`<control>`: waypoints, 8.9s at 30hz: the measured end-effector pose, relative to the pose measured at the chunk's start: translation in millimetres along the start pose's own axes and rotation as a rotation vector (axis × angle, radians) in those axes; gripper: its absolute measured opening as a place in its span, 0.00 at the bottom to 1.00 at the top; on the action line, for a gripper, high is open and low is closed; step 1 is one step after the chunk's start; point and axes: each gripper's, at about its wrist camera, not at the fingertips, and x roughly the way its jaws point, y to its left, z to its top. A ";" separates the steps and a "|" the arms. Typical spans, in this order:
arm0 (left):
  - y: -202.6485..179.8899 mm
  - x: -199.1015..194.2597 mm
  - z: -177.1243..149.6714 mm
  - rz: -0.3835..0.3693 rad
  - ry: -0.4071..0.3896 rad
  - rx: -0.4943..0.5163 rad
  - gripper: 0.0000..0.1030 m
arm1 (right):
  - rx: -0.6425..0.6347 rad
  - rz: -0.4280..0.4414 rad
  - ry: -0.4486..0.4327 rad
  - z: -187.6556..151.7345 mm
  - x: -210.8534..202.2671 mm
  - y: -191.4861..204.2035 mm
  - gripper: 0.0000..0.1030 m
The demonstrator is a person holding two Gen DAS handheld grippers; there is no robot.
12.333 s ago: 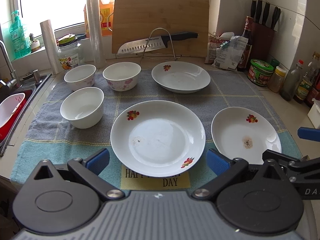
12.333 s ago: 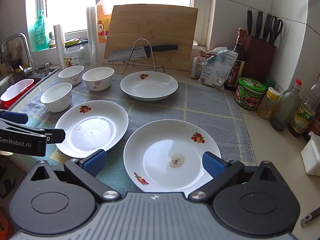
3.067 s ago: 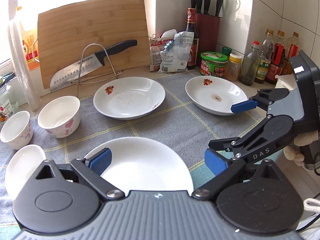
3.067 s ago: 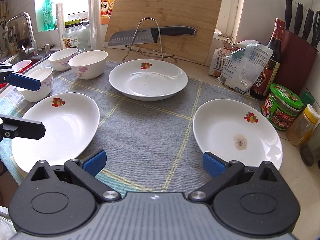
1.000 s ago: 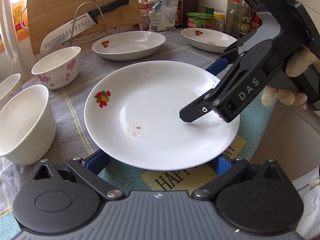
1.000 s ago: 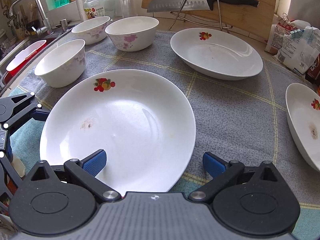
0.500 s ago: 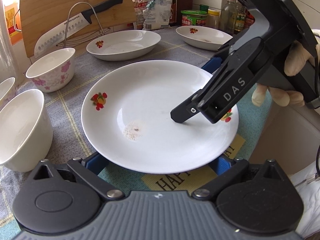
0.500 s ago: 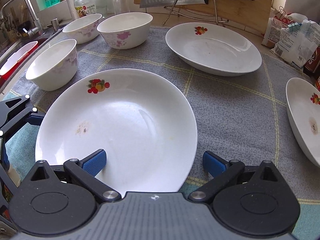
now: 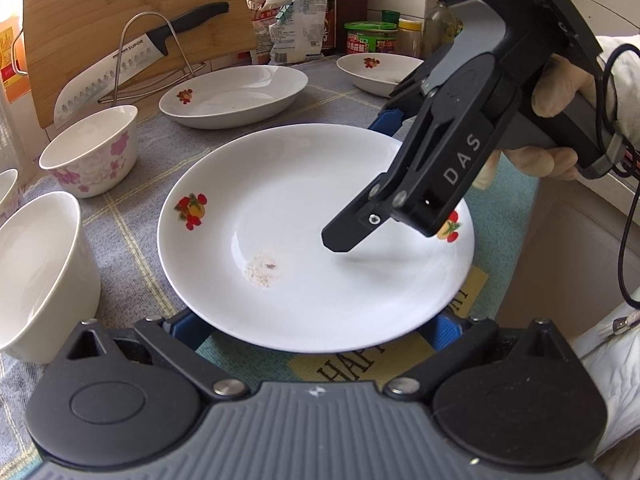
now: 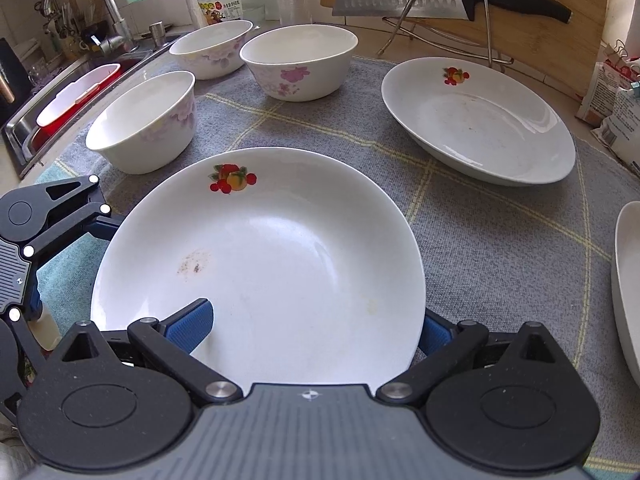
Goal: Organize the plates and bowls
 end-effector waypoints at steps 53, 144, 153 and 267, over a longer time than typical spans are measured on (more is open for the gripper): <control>-0.3 -0.7 16.0 -0.037 0.032 0.023 0.99 | 0.050 0.173 0.044 25.0 -7.3 -28.5 1.00; -80.2 173.8 207.5 -0.135 0.072 0.213 0.99 | 0.295 0.042 -0.120 -30.1 -80.7 -289.1 1.00; -78.8 181.0 212.5 -0.138 0.077 0.224 0.99 | 0.314 0.033 -0.125 -30.3 -80.0 -296.0 1.00; -81.8 196.3 213.2 -0.106 0.177 0.252 0.99 | 0.429 -0.051 -0.117 -45.7 -100.8 -301.3 1.00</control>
